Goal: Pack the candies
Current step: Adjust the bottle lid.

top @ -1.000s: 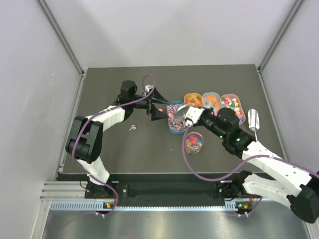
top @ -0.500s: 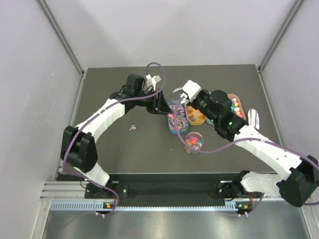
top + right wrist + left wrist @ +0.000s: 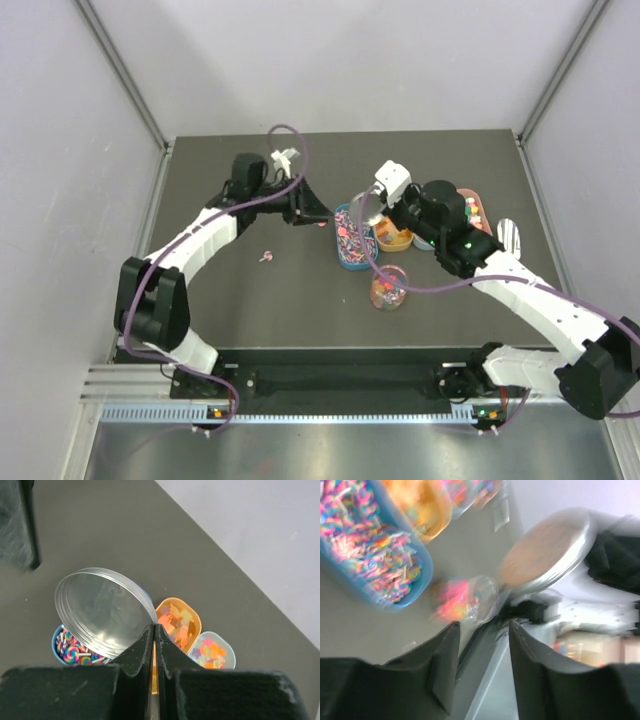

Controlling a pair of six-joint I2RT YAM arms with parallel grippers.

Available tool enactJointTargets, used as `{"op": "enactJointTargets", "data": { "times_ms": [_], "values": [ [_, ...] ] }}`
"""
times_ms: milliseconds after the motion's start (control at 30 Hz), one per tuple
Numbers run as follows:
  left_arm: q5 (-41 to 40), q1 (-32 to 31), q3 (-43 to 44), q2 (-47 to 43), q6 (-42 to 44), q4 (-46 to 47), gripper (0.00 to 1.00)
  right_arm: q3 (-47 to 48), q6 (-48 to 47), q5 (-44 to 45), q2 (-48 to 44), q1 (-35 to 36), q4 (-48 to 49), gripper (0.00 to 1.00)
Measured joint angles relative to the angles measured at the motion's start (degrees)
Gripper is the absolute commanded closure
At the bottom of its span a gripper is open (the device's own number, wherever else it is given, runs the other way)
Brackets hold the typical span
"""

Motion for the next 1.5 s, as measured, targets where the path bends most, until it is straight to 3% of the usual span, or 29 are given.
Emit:
{"op": "enactJointTargets", "data": {
  "times_ms": [67,133,267,467,600,667,867,1233,1500],
  "values": [
    [5.51,3.28,-6.88,0.37,-16.74,18.21,0.56,0.02,0.7,-0.09,-0.07,-0.28,-1.01,1.0],
    [8.46,5.88,-12.44,2.05,-30.86,26.67,0.59,0.02,-0.04,0.2,-0.46,-0.04,-1.88,1.0],
    [11.19,5.7,-16.37,7.13,-48.68,30.56,0.64,-4.61,-7.08,1.79,-4.98,3.02,3.13,1.0],
    [12.66,3.72,-13.18,7.82,-60.48,29.64,0.59,-19.85,-27.45,3.74,-13.7,12.28,19.52,1.0],
    [12.63,3.87,-10.45,7.82,-64.3,29.68,0.58,-33.53,-44.63,4.02,-12.74,18.51,37.92,1.0],
    [12.59,3.87,-10.29,7.85,-65.35,29.2,0.56,-37.53,-50.6,3.85,-10.1,19.74,42.36,1.0],
    [12.52,3.87,-10.32,8.11,-66.18,24.9,0.53,-39.15,-63.89,4.9,-1.75,20.15,57.4,1.0],
    [12.5,3.87,-10.29,11.17,-66.58,19.21,0.6,-28.3,-70.75,5.57,7.48,20.24,68.19,1.0],
    [12.5,4.5,-7.69,11.17,-67.06,15.93,0.54,-25.59,-71.63,6.1,12.22,20.24,69.02,1.0]
  ]
}}
